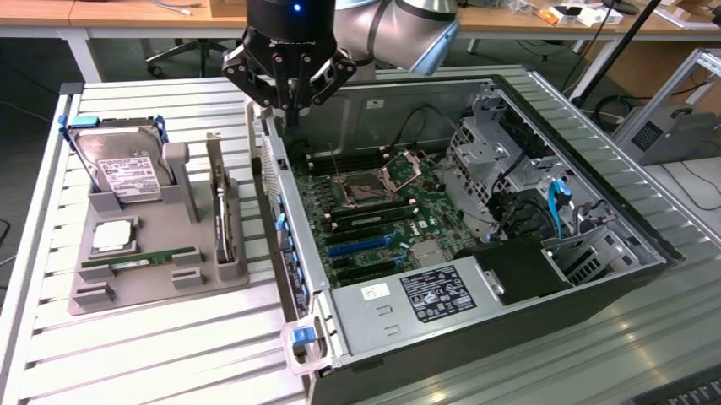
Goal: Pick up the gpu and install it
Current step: 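Reach for the gpu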
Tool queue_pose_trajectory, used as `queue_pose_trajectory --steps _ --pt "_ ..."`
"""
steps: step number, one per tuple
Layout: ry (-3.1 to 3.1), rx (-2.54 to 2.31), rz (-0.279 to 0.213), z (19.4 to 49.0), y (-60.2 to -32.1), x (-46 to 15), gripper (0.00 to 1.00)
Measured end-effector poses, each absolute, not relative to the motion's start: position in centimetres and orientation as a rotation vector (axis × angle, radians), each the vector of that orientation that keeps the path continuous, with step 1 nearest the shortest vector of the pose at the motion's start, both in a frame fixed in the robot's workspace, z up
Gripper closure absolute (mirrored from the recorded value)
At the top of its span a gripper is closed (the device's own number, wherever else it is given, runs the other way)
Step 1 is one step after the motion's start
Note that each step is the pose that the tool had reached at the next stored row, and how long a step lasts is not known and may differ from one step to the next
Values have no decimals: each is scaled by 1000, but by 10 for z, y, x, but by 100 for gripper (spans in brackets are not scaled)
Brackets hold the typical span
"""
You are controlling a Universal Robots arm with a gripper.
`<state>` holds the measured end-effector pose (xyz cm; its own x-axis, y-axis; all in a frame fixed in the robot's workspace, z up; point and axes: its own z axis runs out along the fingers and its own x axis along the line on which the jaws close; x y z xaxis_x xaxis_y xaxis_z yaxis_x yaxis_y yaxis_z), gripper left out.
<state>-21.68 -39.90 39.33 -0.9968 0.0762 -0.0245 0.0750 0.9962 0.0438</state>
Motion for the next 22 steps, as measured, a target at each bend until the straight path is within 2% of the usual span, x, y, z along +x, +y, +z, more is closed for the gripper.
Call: queue_pose_trajectory --steps 22 --pt "3112 118 67 393 -399 -228 89"
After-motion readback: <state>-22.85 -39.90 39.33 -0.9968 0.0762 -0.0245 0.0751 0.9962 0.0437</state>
